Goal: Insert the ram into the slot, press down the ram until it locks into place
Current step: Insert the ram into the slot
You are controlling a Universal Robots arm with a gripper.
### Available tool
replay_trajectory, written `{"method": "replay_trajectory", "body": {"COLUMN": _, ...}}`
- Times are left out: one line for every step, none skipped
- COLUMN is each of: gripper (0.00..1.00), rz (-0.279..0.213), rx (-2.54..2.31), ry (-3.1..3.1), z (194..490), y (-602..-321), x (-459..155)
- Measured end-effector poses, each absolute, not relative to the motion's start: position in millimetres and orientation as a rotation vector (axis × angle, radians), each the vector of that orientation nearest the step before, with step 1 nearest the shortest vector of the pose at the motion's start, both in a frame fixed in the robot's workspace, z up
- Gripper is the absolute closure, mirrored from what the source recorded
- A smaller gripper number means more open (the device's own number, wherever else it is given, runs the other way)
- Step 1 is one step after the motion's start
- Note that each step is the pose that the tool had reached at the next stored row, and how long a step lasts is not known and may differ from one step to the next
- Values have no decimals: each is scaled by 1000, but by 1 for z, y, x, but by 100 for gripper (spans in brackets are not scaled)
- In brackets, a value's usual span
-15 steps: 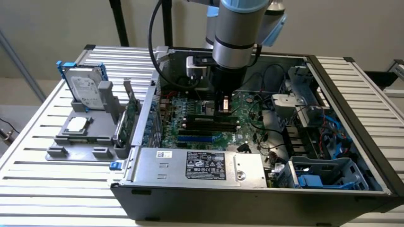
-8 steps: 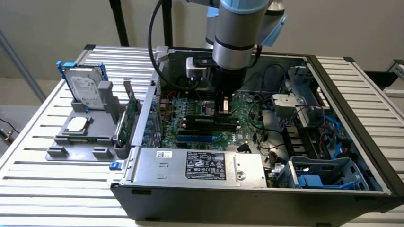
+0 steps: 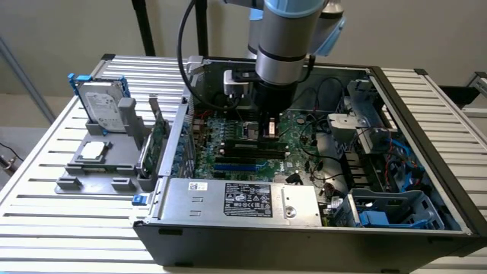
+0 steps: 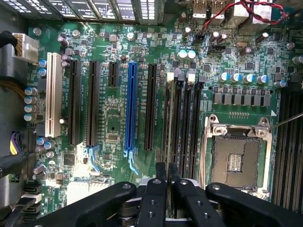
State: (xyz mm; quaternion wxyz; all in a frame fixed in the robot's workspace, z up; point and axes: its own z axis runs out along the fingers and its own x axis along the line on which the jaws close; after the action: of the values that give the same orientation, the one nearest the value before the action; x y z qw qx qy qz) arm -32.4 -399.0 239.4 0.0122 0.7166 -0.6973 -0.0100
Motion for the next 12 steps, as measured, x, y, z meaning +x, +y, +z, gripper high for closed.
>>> {"method": "replay_trajectory", "body": {"gripper": 87, "rz": -30, "rx": 2235, "ry": -2174, "z": 239, "y": -399, "x": -33}}
{"method": "replay_trajectory", "body": {"gripper": 87, "rz": -29, "rx": 2235, "ry": -2175, "z": 239, "y": -399, "x": -33}}
{"method": "replay_trajectory", "body": {"gripper": 87, "rz": -28, "rx": 2236, "ry": -2176, "z": 239, "y": -399, "x": -34}}
{"method": "replay_trajectory", "body": {"gripper": 87, "rz": -27, "rx": 2236, "ry": -2176, "z": 239, "y": -399, "x": -34}}
{"method": "replay_trajectory", "body": {"gripper": 87, "rz": -27, "rx": 2237, "ry": -2176, "z": 238, "y": -399, "x": -34}}
{"method": "replay_trajectory", "body": {"gripper": 87, "rz": -26, "rx": 2238, "ry": -2177, "z": 238, "y": -399, "x": -34}}
{"method": "replay_trajectory", "body": {"gripper": 87, "rz": -25, "rx": 2239, "ry": -2177, "z": 237, "y": -399, "x": -34}}
{"method": "replay_trajectory", "body": {"gripper": 87, "rz": -24, "rx": 2239, "ry": -2177, "z": 237, "y": -399, "x": -34}}
{"method": "replay_trajectory", "body": {"gripper": 87, "rz": -23, "rx": 2239, "ry": -2178, "z": 236, "y": -399, "x": -34}}
{"method": "replay_trajectory", "body": {"gripper": 87, "rz": -23, "rx": 2240, "ry": -2178, "z": 236, "y": -399, "x": -34}}
{"method": "replay_trajectory", "body": {"gripper": 87, "rz": -22, "rx": 2240, "ry": -2178, "z": 236, "y": -399, "x": -34}}
{"method": "replay_trajectory", "body": {"gripper": 87, "rz": -22, "rx": 2240, "ry": -2178, "z": 236, "y": -399, "x": -34}}
